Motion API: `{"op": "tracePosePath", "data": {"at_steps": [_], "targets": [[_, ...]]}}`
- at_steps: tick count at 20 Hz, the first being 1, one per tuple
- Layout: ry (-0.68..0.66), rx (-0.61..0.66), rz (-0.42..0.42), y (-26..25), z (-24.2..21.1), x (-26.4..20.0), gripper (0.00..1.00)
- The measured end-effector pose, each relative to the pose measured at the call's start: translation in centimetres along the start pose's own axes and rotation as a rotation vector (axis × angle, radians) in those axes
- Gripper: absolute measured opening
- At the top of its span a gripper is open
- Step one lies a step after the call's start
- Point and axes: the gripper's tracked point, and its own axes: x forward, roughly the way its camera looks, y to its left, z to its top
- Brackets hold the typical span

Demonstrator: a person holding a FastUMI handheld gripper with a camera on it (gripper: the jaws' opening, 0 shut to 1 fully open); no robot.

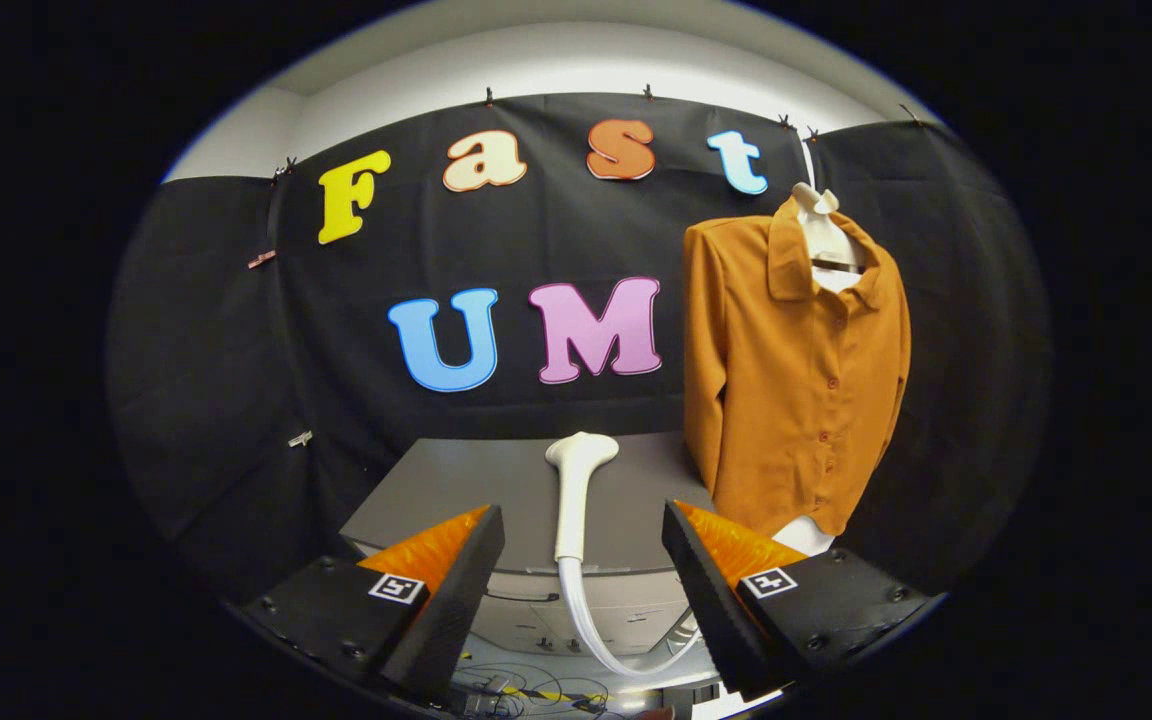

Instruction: Iron the clothes twice with a garment steamer, once on the left side and once on the right side.

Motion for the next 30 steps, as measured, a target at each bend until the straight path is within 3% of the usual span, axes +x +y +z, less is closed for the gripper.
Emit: {"op": "tracePosePath", "data": {"at_steps": [10,15,18,19,24,27,30], "targets": [[0.289,-0.064,-0.046,0.4,-9.3,13.1,0.99],[0.385,-0.069,-0.075,-0.2,-12.2,16.6,0.98],[0.425,-0.092,-0.097,-0.4,-13.5,17.4,0.93],[0.442,-0.090,-0.103,-0.6,-14.1,17.5,0.86],[0.427,-0.079,-0.096,-0.3,-14.0,17.9,0.37],[0.344,-0.077,-0.070,0.0,-13.4,18.2,0.25],[0.243,-0.044,-0.071,-0.2,-12.1,17.1,0.25]]}}
